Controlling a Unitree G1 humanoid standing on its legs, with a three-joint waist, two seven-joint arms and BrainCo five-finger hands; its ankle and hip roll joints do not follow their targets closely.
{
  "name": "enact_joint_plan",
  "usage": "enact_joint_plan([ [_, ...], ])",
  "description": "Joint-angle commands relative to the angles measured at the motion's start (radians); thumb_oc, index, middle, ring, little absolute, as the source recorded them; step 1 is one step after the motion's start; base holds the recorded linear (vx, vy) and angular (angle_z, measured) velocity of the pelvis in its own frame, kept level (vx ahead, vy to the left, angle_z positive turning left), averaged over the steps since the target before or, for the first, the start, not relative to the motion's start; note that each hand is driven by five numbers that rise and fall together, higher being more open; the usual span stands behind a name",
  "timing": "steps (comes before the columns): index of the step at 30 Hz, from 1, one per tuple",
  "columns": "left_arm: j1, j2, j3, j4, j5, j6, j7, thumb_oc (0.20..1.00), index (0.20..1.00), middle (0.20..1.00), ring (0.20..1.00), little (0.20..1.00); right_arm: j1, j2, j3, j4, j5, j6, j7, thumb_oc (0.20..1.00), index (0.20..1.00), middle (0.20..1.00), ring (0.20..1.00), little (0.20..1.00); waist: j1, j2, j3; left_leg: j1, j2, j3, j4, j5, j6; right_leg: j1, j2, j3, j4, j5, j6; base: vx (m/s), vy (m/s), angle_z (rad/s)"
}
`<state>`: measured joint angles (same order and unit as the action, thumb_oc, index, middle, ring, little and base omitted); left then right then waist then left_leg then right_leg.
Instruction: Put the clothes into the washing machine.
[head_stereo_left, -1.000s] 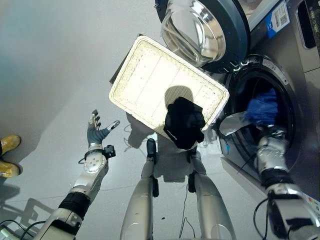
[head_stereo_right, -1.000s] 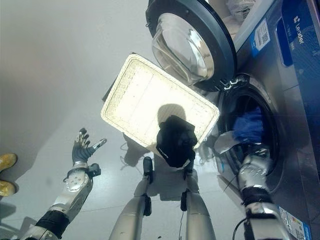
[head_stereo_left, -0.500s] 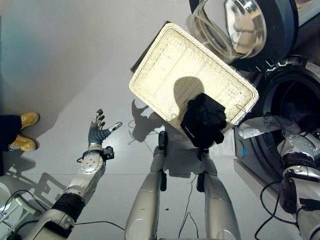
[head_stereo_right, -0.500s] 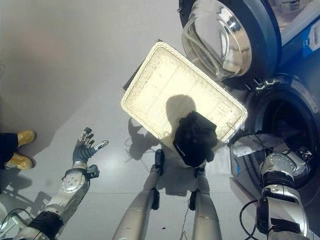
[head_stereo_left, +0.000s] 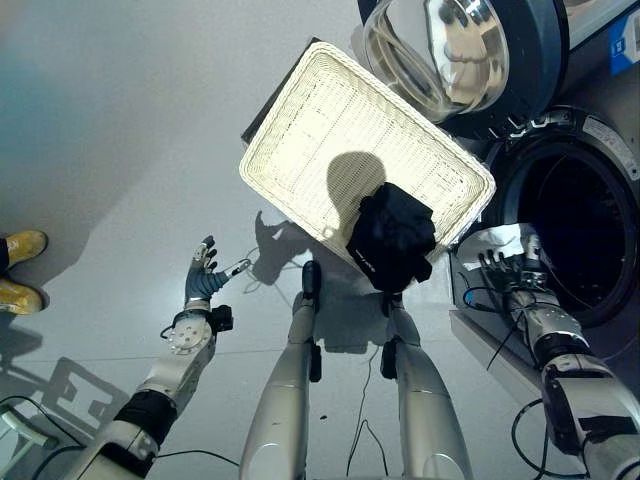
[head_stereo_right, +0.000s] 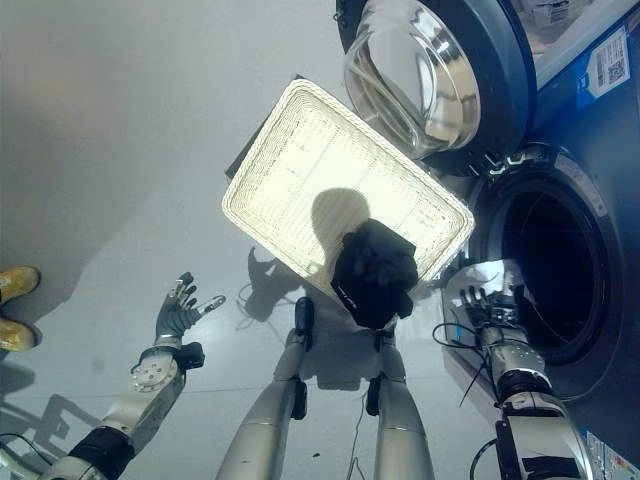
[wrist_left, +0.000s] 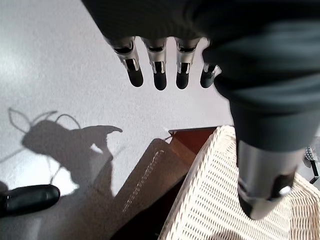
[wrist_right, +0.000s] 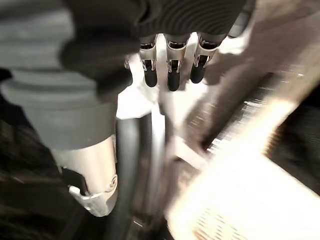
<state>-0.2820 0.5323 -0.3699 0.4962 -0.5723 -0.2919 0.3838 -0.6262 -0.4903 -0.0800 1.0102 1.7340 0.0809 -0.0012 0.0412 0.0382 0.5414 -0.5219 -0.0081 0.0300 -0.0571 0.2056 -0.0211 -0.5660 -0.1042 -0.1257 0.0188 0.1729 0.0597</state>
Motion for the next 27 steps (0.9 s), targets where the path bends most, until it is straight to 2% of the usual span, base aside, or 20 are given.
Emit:
enact_joint_plan([
  [1, 0.004, -0.051, 0.027, 0.021, 0.02, -0.047, 0.015, 1.0, 1.0, 1.0, 1.0, 1.0, 0.063, -0.028, 0.065, -0.138, -0.086, -0.001, 0.046, 1.0, 1.0, 1.0, 1.0, 1.0, -0.017, 0.062, -0.021, -0.039, -0.057, 0.027, 0.076, -0.088, -0.01, -0.035, 0.07, -0.044, 0.132, -0.108, 0.007, -0.02, 0.063, -0.01],
  [5, 0.025, -0.073, 0.028, 0.023, 0.036, -0.061, 0.03, 1.0, 1.0, 1.0, 1.0, 1.0, 0.124, 0.024, 0.099, -0.236, -0.071, -0.022, 0.027, 1.0, 1.0, 1.0, 1.0, 1.0, -0.026, 0.056, -0.021, -0.032, -0.055, 0.032, 0.067, -0.09, -0.007, -0.035, 0.076, -0.034, 0.133, -0.112, 0.008, -0.02, 0.065, -0.01],
  [7, 0.036, -0.091, 0.028, 0.02, 0.047, -0.066, 0.047, 1.0, 1.0, 1.0, 1.0, 1.0, 0.161, 0.06, 0.128, -0.306, -0.123, -0.083, -0.012, 1.0, 1.0, 1.0, 1.0, 1.0, -0.032, 0.055, -0.021, -0.03, -0.054, 0.034, 0.06, -0.087, -0.006, -0.035, 0.079, -0.028, 0.13, -0.11, 0.008, 0.0, 0.05, -0.02],
  [10, 0.036, -0.091, 0.028, 0.02, 0.047, -0.066, 0.047, 1.0, 1.0, 1.0, 1.0, 1.0, 0.161, 0.06, 0.128, -0.306, -0.123, -0.083, -0.012, 1.0, 1.0, 1.0, 1.0, 1.0, -0.032, 0.055, -0.021, -0.03, -0.054, 0.034, 0.06, -0.087, -0.006, -0.035, 0.079, -0.028, 0.13, -0.11, 0.008, -0.01, 0.042, -0.01],
  [11, 0.065, -0.121, 0.04, 0.004, 0.055, -0.06, 0.084, 1.0, 1.0, 1.0, 1.0, 1.0, 0.226, 0.069, 0.216, -0.495, -0.645, -0.36, -0.205, 1.0, 1.0, 1.0, 1.0, 1.0, -0.049, 0.05, -0.021, -0.034, -0.051, 0.04, 0.049, -0.078, -0.003, -0.047, 0.083, -0.015, 0.122, -0.099, 0.008, -0.03, 0.139, -0.03],
  [12, 0.068, -0.124, 0.042, 0.003, 0.055, -0.059, 0.087, 1.0, 1.0, 1.0, 1.0, 1.0, 0.231, 0.066, 0.224, -0.517, -0.732, -0.382, -0.231, 1.0, 1.0, 1.0, 1.0, 1.0, -0.05, 0.049, -0.021, -0.035, -0.051, 0.041, 0.049, -0.078, -0.003, -0.048, 0.083, -0.014, 0.122, -0.098, 0.008, -0.04, 0.176, -0.09],
  [13, 0.079, -0.134, 0.05, 0.0, 0.054, -0.056, 0.092, 1.0, 1.0, 1.0, 1.0, 1.0, 0.249, 0.054, 0.243, -0.59, -0.944, -0.438, -0.342, 1.0, 1.0, 1.0, 1.0, 1.0, -0.056, 0.047, -0.021, -0.039, -0.051, 0.041, 0.05, -0.077, -0.003, -0.051, 0.083, -0.011, 0.122, -0.098, 0.009, -0.02, 0.085, -0.09],
  [14, 0.094, -0.141, 0.06, -0.002, 0.051, -0.053, 0.093, 1.0, 1.0, 1.0, 1.0, 1.0, 0.27, 0.044, 0.256, -0.658, -1.136, -0.461, -0.43, 1.0, 1.0, 1.0, 1.0, 1.0, -0.061, 0.045, -0.021, -0.04, -0.051, 0.042, 0.051, -0.078, -0.003, -0.054, 0.082, -0.008, 0.123, -0.098, 0.01, -0.02, 0.101, -0.07],
  [15, 0.102, -0.144, 0.066, -0.001, 0.044, -0.05, 0.09, 1.0, 1.0, 1.0, 1.0, 1.0, 0.281, 0.041, 0.259, -0.682, -1.291, -0.482, -0.476, 1.0, 1.0, 1.0, 1.0, 1.0, -0.064, 0.044, -0.021, -0.041, -0.051, 0.042, 0.051, -0.078, -0.004, -0.055, 0.082, -0.006, 0.125, -0.099, 0.011, -0.02, 0.119, -0.03],
  [16, 0.118, -0.159, 0.083, 0.009, 0.029, -0.048, 0.076, 1.0, 1.0, 1.0, 1.0, 1.0, 0.299, 0.02, 0.28, -0.774, -1.491, -0.467, -0.568, 1.0, 1.0, 1.0, 1.0, 1.0, -0.072, 0.043, -0.021, -0.042, -0.053, 0.044, 0.051, -0.079, -0.004, -0.057, 0.082, -0.001, 0.124, -0.099, 0.013, -0.01, 0.099, -0.02],
  [17, 0.122, -0.164, 0.088, 0.013, 0.025, -0.045, 0.073, 1.0, 1.0, 1.0, 1.0, 1.0, 0.303, 0.018, 0.283, -0.789, -1.567, -0.458, -0.584, 1.0, 1.0, 1.0, 1.0, 1.0, -0.074, 0.042, -0.021, -0.042, -0.054, 0.044, 0.052, -0.079, -0.004, -0.058, 0.082, 0.0, 0.124, -0.099, 0.014, -0.02, 0.139, -0.09],
  [18, 0.133, -0.184, 0.107, 0.042, 0.004, -0.031, 0.044, 1.0, 1.0, 1.0, 1.0, 1.0, 0.31, -0.01, 0.304, -0.838, -1.735, -0.438, -0.627, 1.0, 1.0, 1.0, 1.0, 1.0, -0.08, 0.042, -0.021, -0.043, -0.055, 0.048, 0.051, -0.08, -0.006, -0.061, 0.079, 0.004, 0.124, -0.1, 0.019, -0.01, 0.101, -0.11],
  [20, 0.138, -0.206, 0.126, 0.095, -0.03, -0.013, -0.017, 1.0, 1.0, 1.0, 1.0, 1.0, 0.305, -0.039, 0.319, -0.858, -1.852, -0.43, -0.636, 1.0, 1.0, 1.0, 1.0, 1.0, -0.083, 0.044, -0.021, -0.042, -0.056, 0.051, 0.052, -0.082, -0.007, -0.061, 0.074, 0.006, 0.126, -0.103, 0.023, -0.01, 0.101, -0.08],
  [21, 0.138, -0.209, 0.129, 0.106, -0.032, -0.006, -0.028, 1.0, 1.0, 1.0, 1.0, 1.0, 0.303, -0.045, 0.322, -0.856, -1.871, -0.434, -0.635, 1.0, 1.0, 1.0, 1.0, 1.0, -0.083, 0.044, -0.021, -0.042, -0.056, 0.051, 0.053, -0.082, -0.007, -0.061, 0.073, 0.005, 0.126, -0.104, 0.024, -0.02, 0.087, -0.01],
  [23, 0.119, -0.223, 0.139, 0.202, -0.073, 0.034, -0.119, 1.0, 1.0, 1.0, 1.0, 1.0, 0.272, -0.089, 0.353, -0.843, -1.94, -0.421, -0.616, 1.0, 1.0, 1.0, 1.0, 1.0, -0.081, 0.045, -0.021, -0.045, -0.057, 0.053, 0.053, -0.081, -0.008, -0.063, 0.068, 0.005, 0.125, -0.103, 0.03, -0.02, 0.059, 0.03],
  [26, 0.115, -0.227, 0.136, 0.237, -0.089, 0.051, -0.151, 1.0, 1.0, 1.0, 1.0, 1.0, 0.262, -0.102, 0.366, -0.835, -1.947, -0.408, -0.613, 1.0, 1.0, 1.0, 1.0, 1.0, -0.081, 0.046, -0.021, -0.035, -0.056, 0.053, 0.049, -0.085, -0.01, -0.056, 0.066, 0.004, 0.126, -0.109, 0.033, -0.01, 0.026, 0.02],
  [27, 0.097, -0.228, 0.132, 0.293, -0.116, 0.091, -0.203, 1.0, 1.0, 1.0, 1.0, 1.0, 0.242, -0.114, 0.38, -0.827, -1.901, -0.352, -0.604, 1.0, 1.0, 1.0, 1.0, 1.0, -0.083, 0.045, -0.021, -0.03, -0.055, 0.056, 0.045, -0.085, -0.011, -0.053, 0.065, 0.005, 0.125, -0.112, 0.034, -0.01, 0.056, 0.02],
])
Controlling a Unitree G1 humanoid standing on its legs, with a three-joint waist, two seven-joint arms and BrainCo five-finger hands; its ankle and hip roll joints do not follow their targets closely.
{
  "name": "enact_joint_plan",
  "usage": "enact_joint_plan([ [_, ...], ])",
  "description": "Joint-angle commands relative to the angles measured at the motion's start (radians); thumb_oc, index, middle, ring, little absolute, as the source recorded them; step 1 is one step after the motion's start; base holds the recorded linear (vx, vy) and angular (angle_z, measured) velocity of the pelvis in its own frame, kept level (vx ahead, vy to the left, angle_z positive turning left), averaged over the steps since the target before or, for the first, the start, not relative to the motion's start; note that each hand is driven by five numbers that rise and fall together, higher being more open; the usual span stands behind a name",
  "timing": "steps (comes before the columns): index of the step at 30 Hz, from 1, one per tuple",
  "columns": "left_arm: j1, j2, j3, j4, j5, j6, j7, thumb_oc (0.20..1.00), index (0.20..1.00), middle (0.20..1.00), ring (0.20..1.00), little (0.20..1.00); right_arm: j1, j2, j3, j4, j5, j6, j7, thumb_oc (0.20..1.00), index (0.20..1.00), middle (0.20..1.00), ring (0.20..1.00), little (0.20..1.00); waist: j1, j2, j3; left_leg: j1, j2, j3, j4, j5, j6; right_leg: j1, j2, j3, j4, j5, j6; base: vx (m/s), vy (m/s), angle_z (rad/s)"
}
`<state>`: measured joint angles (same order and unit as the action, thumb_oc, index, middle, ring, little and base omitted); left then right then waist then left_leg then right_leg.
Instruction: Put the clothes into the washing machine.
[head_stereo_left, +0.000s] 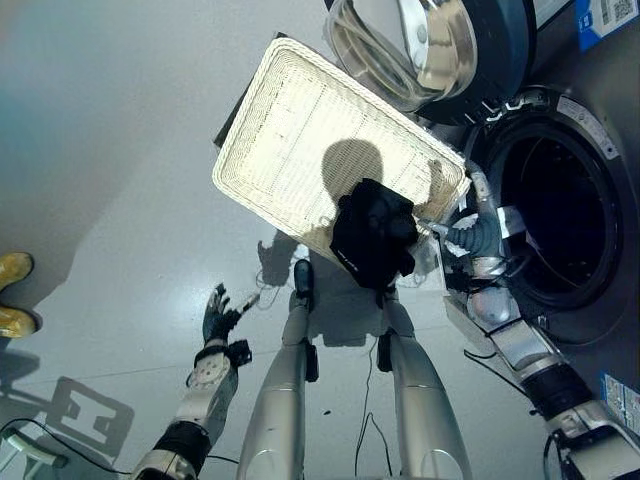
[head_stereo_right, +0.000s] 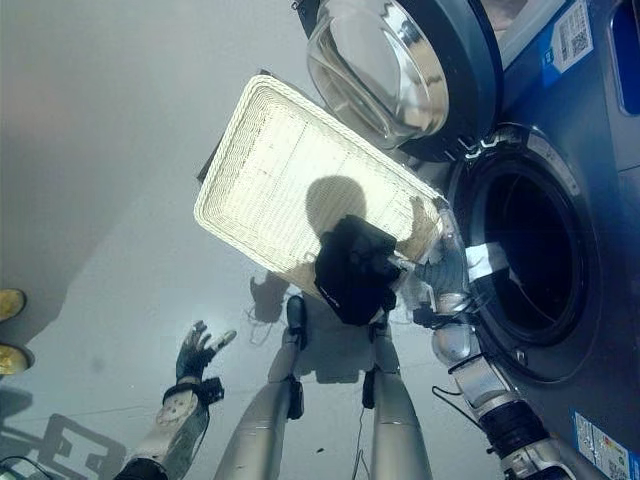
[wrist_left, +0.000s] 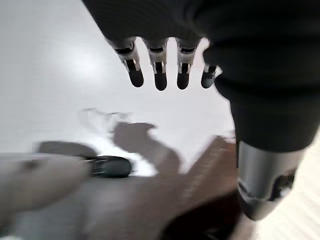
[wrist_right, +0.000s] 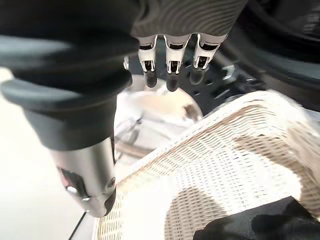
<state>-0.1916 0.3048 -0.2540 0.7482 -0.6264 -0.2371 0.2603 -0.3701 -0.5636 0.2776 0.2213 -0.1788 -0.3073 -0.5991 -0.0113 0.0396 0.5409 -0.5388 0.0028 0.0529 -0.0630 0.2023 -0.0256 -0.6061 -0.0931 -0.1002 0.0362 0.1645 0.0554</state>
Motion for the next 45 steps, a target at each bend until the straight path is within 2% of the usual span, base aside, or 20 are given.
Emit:
enact_joint_plan([
  [1, 0.001, -0.001, 0.012, 0.055, -0.064, 0.042, -0.086, 1.0, 1.0, 1.0, 1.0, 1.0, -0.016, -0.038, 0.026, -0.033, 0.027, 0.05, -0.008, 1.0, 1.0, 1.0, 1.0, 1.0, -0.032, 0.043, -0.021, -0.013, -0.065, 0.033, 0.05, -0.082, -0.007, -0.013, 0.054, -0.02, 0.108, -0.104, 0.039, -0.02, 0.061, 0.04],
  [3, -0.011, -0.003, 0.001, 0.096, -0.067, 0.063, -0.104, 1.0, 1.0, 1.0, 1.0, 1.0, -0.015, -0.024, 0.033, -0.017, 0.062, 0.084, -0.038, 1.0, 1.0, 1.0, 1.0, 1.0, -0.034, 0.041, -0.021, -0.009, -0.064, 0.035, 0.048, -0.083, -0.007, -0.011, 0.054, -0.02, 0.107, -0.105, 0.039, 0.0, 0.039, 0.03],
  [7, -0.018, -0.012, -0.003, 0.147, -0.083, 0.074, -0.117, 1.0, 1.0, 1.0, 1.0, 1.0, -0.008, -0.013, 0.039, -0.009, 0.028, 0.093, -0.084, 1.0, 1.0, 1.0, 1.0, 1.0, -0.037, 0.038, -0.021, -0.008, -0.064, 0.036, 0.049, -0.085, -0.005, -0.011, 0.052, -0.02, 0.109, -0.106, 0.04, 0.0, 0.026, 0.02],
  [10, -0.028, -0.018, -0.005, 0.189, -0.087, 0.09, -0.122, 1.0, 1.0, 1.0, 1.0, 1.0, -0.017, -0.021, 0.057, -0.024, -0.1, 0.094, -0.101, 1.0, 1.0, 1.0, 1.0, 1.0, -0.038, 0.036, -0.021, -0.008, -0.065, 0.035, 0.051, -0.086, -0.003, -0.012, 0.049, -0.02, 0.11, -0.105, 0.044, 0.0, 0.006, 0.03],
  [12, -0.042, -0.012, 0.001, 0.237, -0.077, 0.102, -0.143, 1.0, 1.0, 1.0, 1.0, 1.0, -0.061, -0.073, 0.109, -0.047, -0.235, 0.099, -0.095, 1.0, 1.0, 1.0, 1.0, 1.0, -0.031, 0.034, -0.021, -0.006, -0.067, 0.031, 0.051, -0.086, -0.003, -0.01, 0.047, -0.022, 0.11, -0.103, 0.049, -0.01, -0.015, 0.12],
  [14, -0.053, -0.009, 0.003, 0.249, -0.075, 0.104, -0.149, 1.0, 1.0, 1.0, 1.0, 1.0, -0.086, -0.089, 0.128, -0.046, -0.272, 0.104, -0.079, 1.0, 1.0, 1.0, 1.0, 1.0, -0.027, 0.033, -0.021, -0.014, -0.068, 0.03, 0.054, -0.084, -0.002, -0.016, 0.048, -0.023, 0.108, -0.098, 0.049, -0.02, -0.018, 0.13],
  [17, -0.075, 0.001, 0.001, 0.282, -0.067, 0.107, -0.164, 1.0, 1.0, 1.0, 1.0, 1.0, -0.15, -0.128, 0.2, -0.025, -0.298, 0.129, 0.002, 1.0, 1.0, 1.0, 1.0, 1.0, -0.016, 0.031, -0.021, -0.015, -0.069, 0.022, 0.057, -0.085, -0.005, -0.014, 0.044, -0.029, 0.11, -0.1, 0.055, -0.02, -0.038, 0.04],
  [19, -0.088, 0.007, -0.001, 0.295, -0.062, 0.11, -0.169, 1.0, 1.0, 1.0, 1.0, 1.0, -0.187, -0.141, 0.247, -0.001, -0.289, 0.169, 0.079, 1.0, 1.0, 1.0, 1.0, 1.0, -0.008, 0.028, -0.021, -0.012, -0.069, 0.019, 0.056, -0.085, -0.006, -0.011, 0.042, -0.035, 0.108, -0.1, 0.056, 0.0, -0.046, 0.05],
  [22, -0.11, 0.021, -0.018, 0.296, -0.056, 0.128, -0.167, 1.0, 1.0, 1.0, 1.0, 1.0, -0.254, -0.154, 0.353, 0.095, -0.229, 0.266, 0.199, 1.0, 1.0, 1.0, 1.0, 1.0, 0.011, 0.021, -0.021, -0.004, -0.071, 0.007, 0.053, -0.085, -0.008, 0.002, 0.034, -0.055, 0.103, -0.103, 0.057, 0.0, -0.069, 0.07],
  [26, -0.121, 0.027, -0.038, 0.302, -0.055, 0.122, -0.171, 1.0, 1.0, 1.0, 1.0, 1.0, -0.302, -0.15, 0.399, 0.15, -0.251, 0.291, 0.223, 1.0, 1.0, 1.0, 1.0, 1.0, 0.023, 0.021, -0.021, -0.014, -0.073, -0.001, 0.061, -0.083, -0.008, -0.004, 0.031, -0.066, 0.106, -0.1, 0.056, 0.0, -0.04, 0.14],
  [30, -0.138, 0.026, -0.06, 0.295, -0.045, 0.13, -0.159, 1.0, 1.0, 1.0, 1.0, 1.0, -0.352, -0.122, 0.45, 0.224, -0.262, 0.373, 0.29, 1.0, 1.0, 1.0, 1.0, 1.0, 0.038, 0.024, -0.021, -0.02, -0.076, -0.007, 0.062, -0.081, -0.008, -0.007, 0.026, -0.081, 0.107, -0.102, 0.055, 0.0, -0.034, 0.13],
  [31, -0.138, 0.026, -0.059, 0.294, -0.045, 0.13, -0.159, 1.0, 1.0, 1.0, 1.0, 1.0, -0.353, -0.122, 0.45, 0.225, -0.262, 0.373, 0.29, 1.0, 1.0, 1.0, 1.0, 1.0, 0.037, 0.024, -0.021, -0.02, -0.076, -0.007, 0.062, -0.081, -0.008, -0.007, 0.026, -0.081, 0.107, -0.102, 0.055, 0.01, -0.039, 0.11],
  [32, -0.146, 0.027, -0.067, 0.285, -0.038, 0.136, -0.151, 1.0, 1.0, 1.0, 1.0, 1.0, -0.376, -0.101, 0.473, 0.274, -0.257, 0.45, 0.378, 1.0, 1.0, 1.0, 1.0, 1.0, 0.048, 0.026, -0.021, -0.028, -0.077, -0.01, 0.065, -0.08, -0.009, -0.012, 0.023, -0.088, 0.109, -0.102, 0.054, 0.01, -0.03, 0.07],
  [33, -0.146, 0.027, -0.068, 0.284, -0.037, 0.137, -0.15, 1.0, 1.0, 1.0, 1.0, 1.0, -0.378, -0.099, 0.476, 0.277, -0.255, 0.457, 0.386, 1.0, 1.0, 1.0, 1.0, 1.0, 0.048, 0.026, -0.021, -0.029, -0.077, -0.01, 0.065, -0.079, -0.009, -0.012, 0.022, -0.089, 0.109, -0.102, 0.054, 0.01, -0.051, 0.05],
  [34, -0.152, 0.028, -0.074, 0.277, -0.032, 0.145, -0.145, 1.0, 1.0, 1.0, 1.0, 1.0, -0.388, -0.089, 0.487, 0.318, -0.236, 0.495, 0.434, 1.0, 1.0, 1.0, 1.0, 1.0, 0.054, 0.028, -0.021, -0.031, -0.078, -0.013, 0.065, -0.078, -0.009, -0.013, 0.02, -0.094, 0.109, -0.101, 0.053, 0.01, -0.029, 0.04],
  [35, -0.152, 0.028, -0.075, 0.276, -0.031, 0.146, -0.145, 1.0, 1.0, 1.0, 1.0, 1.0, -0.389, -0.087, 0.489, 0.325, -0.236, 0.497, 0.443, 1.0, 1.0, 1.0, 1.0, 1.0, 0.055, 0.028, -0.021, -0.031, -0.078, -0.013, 0.066, -0.079, -0.009, -0.013, 0.02, -0.095, 0.109, -0.101, 0.053, 0.01, -0.051, 0.07],
  [36, -0.16, 0.029, -0.082, 0.269, -0.027, 0.156, -0.138, 1.0, 1.0, 1.0, 1.0, 1.0, -0.404, -0.066, 0.494, 0.39, -0.236, 0.547, 0.503, 1.0, 1.0, 1.0, 1.0, 1.0, 0.063, 0.03, -0.021, -0.036, -0.079, -0.016, 0.068, -0.077, -0.009, -0.017, 0.019, -0.102, 0.111, -0.101, 0.051, 0.01, -0.037, 0.06],
  [40, -0.174, 0.03, -0.089, 0.269, -0.022, 0.166, -0.141, 1.0, 1.0, 1.0, 1.0, 1.0, -0.421, -0.036, 0.491, 0.483, -0.23, 0.599, 0.548, 1.0, 1.0, 1.0, 1.0, 1.0, 0.072, 0.036, -0.021, -0.042, -0.079, -0.019, 0.07, -0.075, -0.009, -0.019, 0.016, -0.108, 0.11, -0.1, 0.048, 0.0, -0.022, 0.08],
  [43, -0.174, 0.03, -0.089, 0.269, -0.022, 0.166, -0.141, 1.0, 1.0, 1.0, 1.0, 1.0, -0.421, -0.036, 0.491, 0.483, -0.23, 0.599, 0.548, 1.0, 1.0, 1.0, 1.0, 1.0, 0.072, 0.036, -0.021, -0.042, -0.079, -0.019, 0.07, -0.075, -0.009, -0.019, 0.016, -0.108, 0.11, -0.1, 0.048, 0.0, -0.008, 0.03],
  [45, -0.18, 0.026, -0.095, 0.268, -0.015, 0.168, -0.14, 1.0, 1.0, 1.0, 1.0, 1.0, -0.429, -0.014, 0.49, 0.553, -0.252, 0.624, 0.578, 1.0, 1.0, 1.0, 1.0, 1.0, 0.079, 0.04, -0.021, -0.045, -0.078, -0.019, 0.069, -0.073, -0.01, -0.021, 0.012, -0.113, 0.109, -0.098, 0.047, 0.0, -0.019, 0.05],
])
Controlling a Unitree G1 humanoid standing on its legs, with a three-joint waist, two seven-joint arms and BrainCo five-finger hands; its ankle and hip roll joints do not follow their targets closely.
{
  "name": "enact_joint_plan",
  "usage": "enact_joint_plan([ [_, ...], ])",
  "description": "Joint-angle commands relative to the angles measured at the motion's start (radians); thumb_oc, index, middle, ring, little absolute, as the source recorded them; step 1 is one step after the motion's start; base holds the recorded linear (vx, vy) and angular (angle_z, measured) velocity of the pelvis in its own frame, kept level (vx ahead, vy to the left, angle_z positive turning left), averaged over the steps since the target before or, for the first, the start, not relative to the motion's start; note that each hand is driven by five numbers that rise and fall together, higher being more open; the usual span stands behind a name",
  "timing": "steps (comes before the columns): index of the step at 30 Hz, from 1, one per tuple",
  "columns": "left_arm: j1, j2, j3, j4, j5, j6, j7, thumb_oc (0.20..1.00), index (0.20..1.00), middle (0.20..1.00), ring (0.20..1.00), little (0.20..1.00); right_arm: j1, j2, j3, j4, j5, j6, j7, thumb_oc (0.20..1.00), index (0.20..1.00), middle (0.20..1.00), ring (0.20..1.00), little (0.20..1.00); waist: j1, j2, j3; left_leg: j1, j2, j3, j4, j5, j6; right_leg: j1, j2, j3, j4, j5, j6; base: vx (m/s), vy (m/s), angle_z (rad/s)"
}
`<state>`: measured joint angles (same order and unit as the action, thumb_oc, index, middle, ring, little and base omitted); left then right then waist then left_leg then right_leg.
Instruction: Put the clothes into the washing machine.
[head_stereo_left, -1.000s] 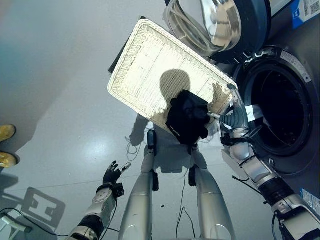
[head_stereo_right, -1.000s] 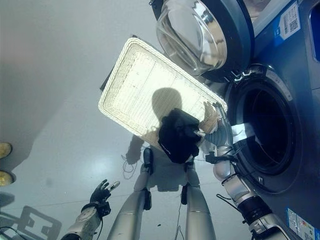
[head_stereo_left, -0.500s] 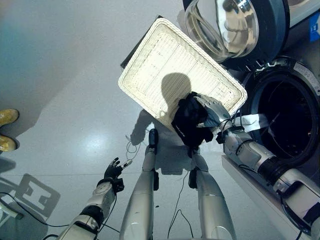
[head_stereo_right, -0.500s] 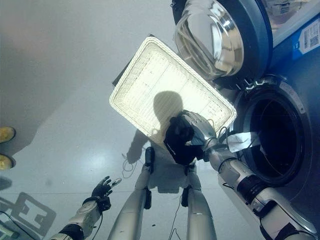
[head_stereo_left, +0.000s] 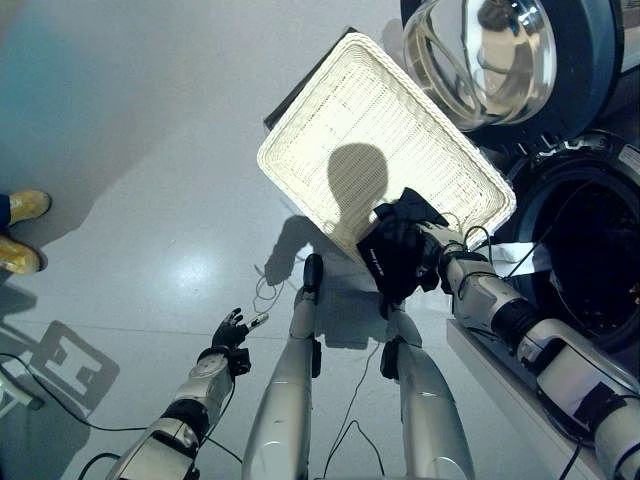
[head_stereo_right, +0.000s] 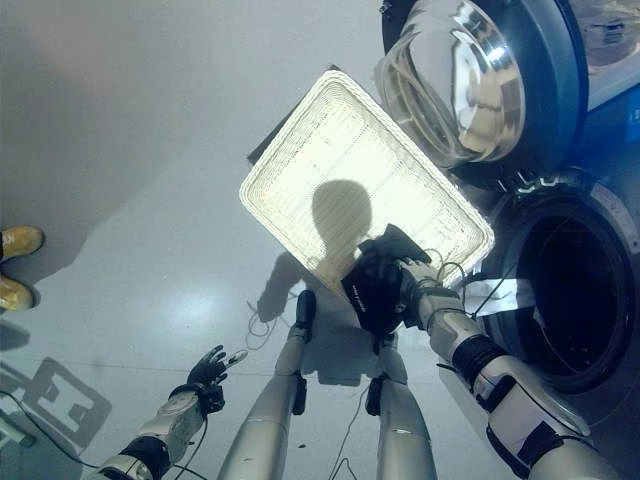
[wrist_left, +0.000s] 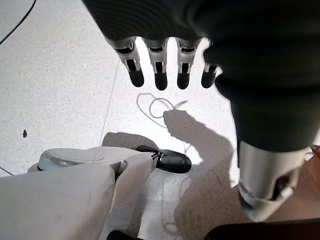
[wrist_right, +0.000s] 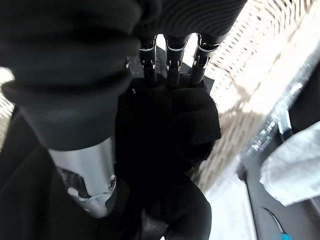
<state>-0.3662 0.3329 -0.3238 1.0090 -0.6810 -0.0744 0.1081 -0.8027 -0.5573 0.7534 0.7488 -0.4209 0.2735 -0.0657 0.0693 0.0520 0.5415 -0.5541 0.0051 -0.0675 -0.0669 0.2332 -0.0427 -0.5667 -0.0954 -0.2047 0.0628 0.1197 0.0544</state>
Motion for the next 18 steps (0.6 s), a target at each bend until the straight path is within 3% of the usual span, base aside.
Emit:
enact_joint_plan([
  [1, -0.006, -0.002, -0.025, 0.007, 0.04, 0.006, 0.012, 1.0, 1.0, 1.0, 1.0, 1.0, 0.003, -0.02, 0.014, 0.025, -0.01, 0.044, 0.044, 1.0, 1.0, 1.0, 1.0, 1.0, -0.001, 0.028, -0.021, -0.03, -0.08, 0.101, 0.073, -0.104, 0.007, -0.06, 0.015, -0.009, 0.083, -0.053, 0.048, 0.0, 0.0, 0.0],
  [2, -0.006, -0.002, -0.025, 0.007, 0.04, 0.006, 0.012, 1.0, 1.0, 1.0, 1.0, 1.0, 0.003, -0.02, 0.014, 0.025, -0.01, 0.044, 0.044, 1.0, 1.0, 1.0, 1.0, 1.0, -0.001, 0.028, -0.021, -0.03, -0.08, 0.101, 0.073, -0.104, 0.007, -0.06, 0.015, -0.009, 0.083, -0.053, 0.048, 0.01, -0.036, 0.06],
  [3, -0.017, -0.011, -0.042, -0.002, 0.048, 0.015, 0.011, 1.0, 1.0, 1.0, 1.0, 1.0, -0.017, 0.021, -0.002, 0.166, -0.045, 0.057, 0.06, 1.0, 1.0, 1.0, 1.0, 1.0, 0.012, 0.042, -0.021, -0.038, -0.083, 0.095, 0.073, -0.099, 0.009, -0.065, 0.008, -0.017, 0.079, -0.046, 0.047, 0.01, -0.036, 0.06],
  [6, -0.017, -0.011, -0.042, -0.002, 0.048, 0.015, 0.011, 1.0, 1.0, 1.0, 1.0, 1.0, -0.017, 0.021, -0.002, 0.166, -0.045, 0.057, 0.06, 1.0, 1.0, 1.0, 1.0, 1.0, 0.012, 0.042, -0.021, -0.038, -0.083, 0.095, 0.073, -0.099, 0.009, -0.065, 0.008, -0.017, 0.079, -0.046, 0.047, 0.01, -0.02, 0.06],
  [7, -0.023, -0.028, -0.056, -0.018, 0.054, 0.023, 0.017, 1.0, 1.0, 1.0, 1.0, 1.0, -0.037, 0.056, -0.007, 0.26, -0.105, 0.046, 0.105, 0.856, 0.856, 0.856, 0.856, 0.856, 0.024, 0.056, -0.021, -0.05, -0.087, 0.089, 0.078, -0.096, 0.012, -0.075, 0.001, -0.022, 0.079, -0.038, 0.046, 0.02, -0.024, 0.13],
  [8, -0.023, -0.028, -0.056, -0.018, 0.054, 0.023, 0.017, 1.0, 1.0, 1.0, 1.0, 1.0, -0.037, 0.056, -0.007, 0.26, -0.105, 0.046, 0.105, 0.856, 0.856, 0.856, 0.856, 0.856, 0.024, 0.056, -0.021, -0.05, -0.087, 0.089, 0.078, -0.096, 0.012, -0.075, 0.001, -0.022, 0.079, -0.038, 0.046, 0.03, -0.029, 0.23],
  [9, -0.028, -0.036, -0.065, -0.036, 0.052, 0.042, 0.028, 1.0, 1.0, 1.0, 1.0, 1.0, -0.039, 0.077, -0.021, 0.262, -0.055, -0.011, 0.101, 0.2, 0.2, 0.2, 0.2, 0.2, 0.025, 0.061, -0.021, -0.052, -0.09, 0.086, 0.074, -0.091, 0.013, -0.082, 0.003, -0.017, 0.077, -0.031, 0.045, 0.02, -0.006, 0.11],
  [18, -0.027, -0.051, -0.066, -0.064, 0.044, 0.058, 0.052, 1.0, 1.0, 1.0, 1.0, 1.0, -0.012, 0.095, -0.05, 0.202, 0.09, -0.026, 0.059, 0.2, 0.2, 0.2, 0.2, 0.2, 0.015, 0.052, -0.021, -0.06, -0.088, 0.087, 0.075, -0.087, 0.012, -0.094, 0.013, -0.005, 0.079, -0.028, 0.041, 0.01, -0.006, 0.14],
])
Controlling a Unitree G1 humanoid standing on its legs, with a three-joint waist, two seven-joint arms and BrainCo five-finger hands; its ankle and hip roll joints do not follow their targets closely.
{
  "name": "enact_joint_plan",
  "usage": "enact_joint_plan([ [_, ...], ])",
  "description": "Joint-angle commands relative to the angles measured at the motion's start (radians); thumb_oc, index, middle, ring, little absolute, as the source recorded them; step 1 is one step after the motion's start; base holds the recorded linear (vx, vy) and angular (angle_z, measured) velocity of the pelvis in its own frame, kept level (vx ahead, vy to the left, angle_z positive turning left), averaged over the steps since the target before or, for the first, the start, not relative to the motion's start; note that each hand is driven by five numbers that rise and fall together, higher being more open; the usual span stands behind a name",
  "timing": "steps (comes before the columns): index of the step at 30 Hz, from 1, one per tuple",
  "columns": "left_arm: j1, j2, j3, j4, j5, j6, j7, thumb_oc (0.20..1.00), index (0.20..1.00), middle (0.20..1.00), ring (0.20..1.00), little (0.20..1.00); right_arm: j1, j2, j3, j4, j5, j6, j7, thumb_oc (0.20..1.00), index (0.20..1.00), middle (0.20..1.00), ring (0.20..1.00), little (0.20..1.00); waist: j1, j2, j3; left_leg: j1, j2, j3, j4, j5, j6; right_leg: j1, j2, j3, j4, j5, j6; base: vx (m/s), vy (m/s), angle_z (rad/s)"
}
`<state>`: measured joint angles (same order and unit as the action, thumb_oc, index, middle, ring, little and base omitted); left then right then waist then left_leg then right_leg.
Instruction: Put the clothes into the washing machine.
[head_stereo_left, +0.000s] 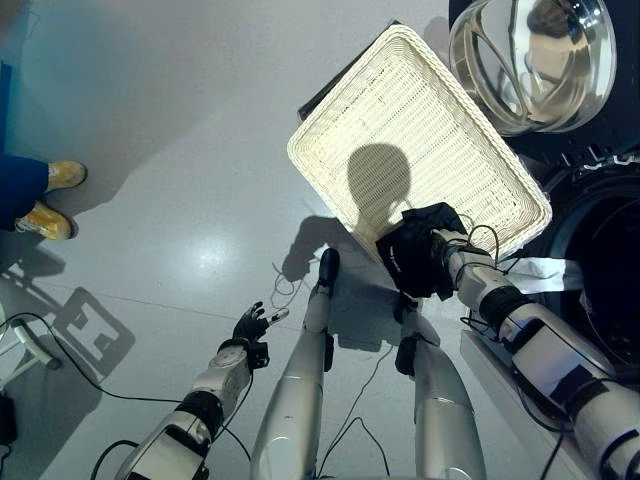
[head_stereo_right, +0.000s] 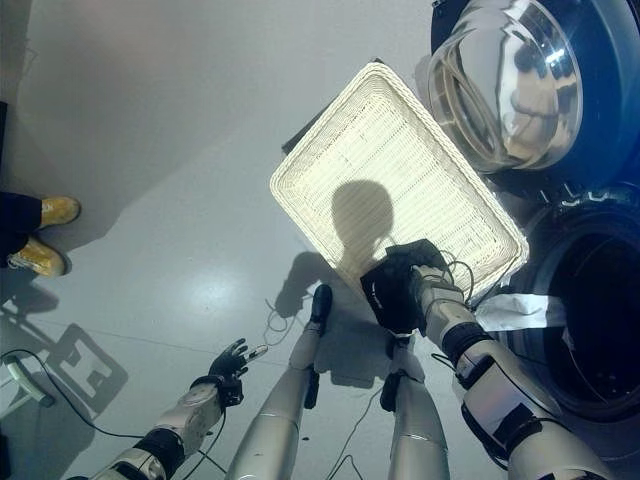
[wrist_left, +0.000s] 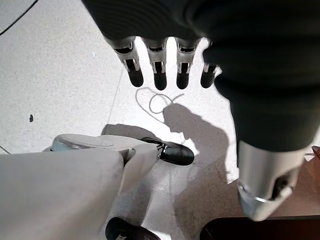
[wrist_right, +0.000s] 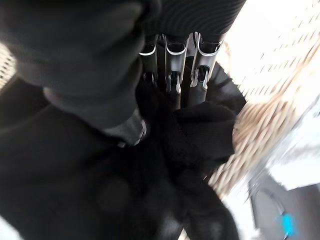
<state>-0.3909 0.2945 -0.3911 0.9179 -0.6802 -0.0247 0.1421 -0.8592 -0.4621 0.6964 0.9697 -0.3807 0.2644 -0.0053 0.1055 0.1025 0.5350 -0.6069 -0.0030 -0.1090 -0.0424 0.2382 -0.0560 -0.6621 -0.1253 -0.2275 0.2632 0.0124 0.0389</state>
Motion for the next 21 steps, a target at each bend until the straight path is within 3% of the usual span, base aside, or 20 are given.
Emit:
enact_joint_plan([
  [1, -0.003, -0.014, 0.001, 0.027, 0.044, 0.009, 0.018, 1.0, 1.0, 1.0, 1.0, 1.0, 0.046, 0.0, 0.005, -0.023, 0.062, -0.019, -0.006, 0.2, 0.2, 0.2, 0.2, 0.2, -0.022, 0.001, -0.015, -0.007, -0.079, 0.128, 0.05, -0.092, 0.025, 0.002, 0.043, 0.018, -0.122, 0.08, 0.056, 0.0, 0.0, 0.0],
  [4, -0.002, -0.017, 0.0, 0.025, 0.043, 0.007, 0.022, 1.0, 1.0, 1.0, 1.0, 1.0, 0.052, 0.003, -0.008, -0.026, 0.104, -0.03, -0.021, 0.2, 0.2, 0.2, 0.2, 0.2, -0.024, 0.0, -0.015, -0.009, -0.078, 0.131, 0.05, -0.091, 0.025, -0.001, 0.044, 0.019, -0.122, 0.081, 0.056, 0.0, 0.0, 0.0],
  [7, 0.001, -0.02, -0.002, 0.023, 0.042, 0.008, 0.028, 1.0, 1.0, 1.0, 1.0, 1.0, 0.063, 0.006, -0.053, -0.046, 0.29, -0.061, -0.095, 0.2, 0.2, 0.2, 0.2, 0.2, -0.03, 0.001, -0.015, -0.009, -0.074, 0.136, 0.051, -0.092, 0.024, -0.007, 0.047, 0.023, -0.118, 0.082, 0.053, 0.0, -0.001, -0.01],
  [8, 0.001, -0.02, -0.002, 0.023, 0.042, 0.008, 0.028, 1.0, 1.0, 1.0, 1.0, 1.0, 0.063, 0.006, -0.053, -0.046, 0.29, -0.061, -0.095, 0.2, 0.2, 0.2, 0.2, 0.2, -0.03, 0.001, -0.015, -0.009, -0.074, 0.136, 0.051, -0.092, 0.024, -0.007, 0.047, 0.023, -0.118, 0.082, 0.053, 0.0, -0.001, -0.03],
  [13, 0.019, -0.022, 0.006, 0.018, 0.041, 0.005, 0.033, 1.0, 1.0, 1.0, 1.0, 1.0, 0.09, 0.004, -0.149, -0.103, 0.614, -0.146, -0.201, 0.2, 0.2, 0.2, 0.2, 0.2, -0.042, 0.003, -0.015, -0.002, -0.068, 0.147, 0.053, -0.095, 0.023, -0.007, 0.052, 0.033, -0.11, 0.08, 0.051, 0.0, 0.0, 0.0],
  [15, 0.033, -0.024, 0.014, 0.017, 0.04, -0.003, 0.036, 1.0, 1.0, 1.0, 1.0, 1.0, 0.119, 0.013, -0.224, -0.152, 0.819, -0.208, -0.228, 0.2, 0.2, 0.2, 0.2, 0.2, -0.052, 0.001, -0.015, 0.002, -0.065, 0.152, 0.056, -0.1, 0.022, -0.009, 0.056, 0.042, -0.104, 0.078, 0.049, 0.0, 0.011, -0.03],
  [18, 0.046, -0.029, 0.019, 0.019, 0.036, -0.012, 0.043, 1.0, 1.0, 1.0, 1.0, 1.0, 0.159, 0.029, -0.294, -0.188, 1.067, -0.276, -0.201, 0.2, 0.2, 0.2, 0.2, 0.2, -0.064, -0.001, -0.015, 0.008, -0.065, 0.157, 0.059, -0.105, 0.023, -0.007, 0.06, 0.052, -0.101, 0.076, 0.047, 0.0, 0.031, -0.13],
  [19, 0.056, -0.034, 0.028, 0.031, 0.034, -0.026, 0.041, 1.0, 1.0, 1.0, 1.0, 1.0, 0.198, 0.057, -0.355, -0.211, 1.226, -0.306, -0.172, 0.2, 0.2, 0.2, 0.2, 0.2, -0.075, -0.004, -0.015, 0.015, -0.064, 0.159, 0.065, -0.112, 0.023, -0.004, 0.065, 0.062, -0.097, 0.072, 0.046, 0.01, 0.043, -0.12],
  [21, 0.058, -0.036, 0.031, 0.034, 0.033, -0.029, 0.041, 1.0, 1.0, 1.0, 1.0, 1.0, 0.208, 0.064, -0.371, -0.217, 1.258, -0.308, -0.157, 0.2, 0.2, 0.2, 0.2, 0.2, -0.078, -0.005, -0.015, 0.017, -0.064, 0.161, 0.065, -0.113, 0.023, -0.003, 0.066, 0.064, -0.096, 0.071, 0.045, 0.0, 0.032, -0.11],
])
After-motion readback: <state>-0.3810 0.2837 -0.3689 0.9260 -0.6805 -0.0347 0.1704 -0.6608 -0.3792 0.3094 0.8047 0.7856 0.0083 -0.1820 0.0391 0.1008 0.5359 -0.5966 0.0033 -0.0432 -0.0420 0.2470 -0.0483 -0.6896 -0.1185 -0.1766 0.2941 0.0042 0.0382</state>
